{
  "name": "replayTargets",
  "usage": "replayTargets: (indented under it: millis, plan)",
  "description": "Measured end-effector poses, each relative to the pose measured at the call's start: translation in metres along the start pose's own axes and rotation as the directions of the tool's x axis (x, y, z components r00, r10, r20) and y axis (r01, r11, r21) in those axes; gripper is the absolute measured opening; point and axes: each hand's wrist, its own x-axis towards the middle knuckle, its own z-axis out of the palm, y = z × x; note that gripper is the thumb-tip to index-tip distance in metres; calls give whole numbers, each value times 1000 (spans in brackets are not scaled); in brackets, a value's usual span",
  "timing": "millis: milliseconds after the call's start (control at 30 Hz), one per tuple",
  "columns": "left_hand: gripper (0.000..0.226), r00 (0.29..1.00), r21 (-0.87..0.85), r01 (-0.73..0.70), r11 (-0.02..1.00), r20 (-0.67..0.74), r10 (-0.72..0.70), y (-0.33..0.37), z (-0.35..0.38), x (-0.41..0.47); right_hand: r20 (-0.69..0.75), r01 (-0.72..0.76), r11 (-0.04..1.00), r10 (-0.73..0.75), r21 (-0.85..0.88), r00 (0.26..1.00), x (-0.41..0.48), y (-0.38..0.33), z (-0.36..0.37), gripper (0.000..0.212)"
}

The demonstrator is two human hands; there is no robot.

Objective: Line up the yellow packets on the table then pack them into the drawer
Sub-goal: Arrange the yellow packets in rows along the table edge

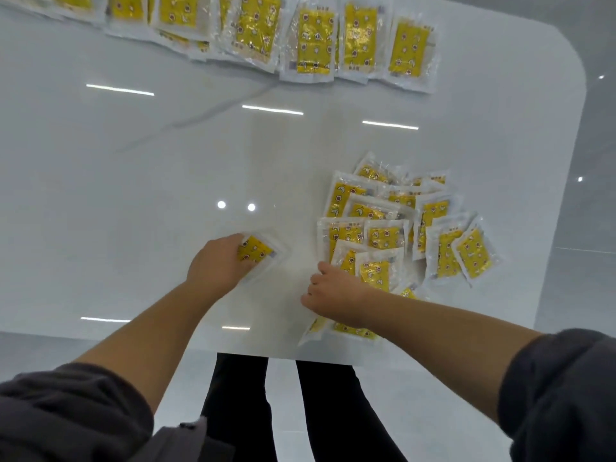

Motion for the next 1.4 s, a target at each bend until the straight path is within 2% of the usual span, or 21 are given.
replayTargets:
  millis: [67, 133, 267, 367, 500, 633, 733, 833, 967, 1067, 1167, 1300, 1400]
  plan:
    - [38, 993, 10, -110, 994, 54, 109, 10, -8, 2, -19, -75, 986, 78, 151, 997, -18, 15, -4, 23]
    - [37, 975, 77, -210, 975, 83, 204, 25, -10, 8, -15, -165, 957, 174, 240, 985, -40, 36, -5, 23]
    - [42, 940, 107, -338, 935, 84, 330, 65, 1, 20, 61, -326, 902, 322, 283, 945, -79, 80, 2, 22]
    - [43, 917, 85, -397, 914, 81, 391, 96, 16, 28, 47, -397, 869, 402, 295, 915, -93, 102, 12, 20]
    - [33, 933, 26, -355, 934, 76, 353, 119, 36, 37, -68, -415, 839, 465, 353, 883, -92, 111, 21, 16]
    - [22, 955, 39, -296, 955, 2, 296, 122, 44, 42, -106, -440, 842, 491, 314, 865, -81, 106, 27, 32]
    - [17, 956, 82, -294, 952, 6, 295, 122, 43, 44, -91, -452, 841, 496, 299, 863, -76, 104, 27, 37]
    - [14, 959, -8, -279, 960, 40, 280, 120, 43, 45, -57, -461, 834, 499, 302, 865, -76, 105, 28, 35]
    - [17, 966, -121, -232, 965, 84, 243, 112, 29, 45, 21, -458, 812, 484, 362, 875, -77, 113, 21, 18]
    - [18, 984, -164, -154, 974, 61, 165, 100, 1, 46, 57, -456, 723, 503, 519, 862, -82, 121, 2, 1]
    - [16, 992, -91, -124, 988, 13, 125, 80, -34, 52, 69, -432, 573, 545, 696, 835, -84, 129, -22, 15]
    - [18, 998, -34, -63, 997, -20, 62, 51, -77, 67, 44, -361, 387, 627, 848, 777, -58, 144, -50, 11]
    - [17, 993, 20, -49, 999, -105, 51, 35, -99, 82, 30, -330, 295, 702, 897, 711, -15, 156, -64, 38]
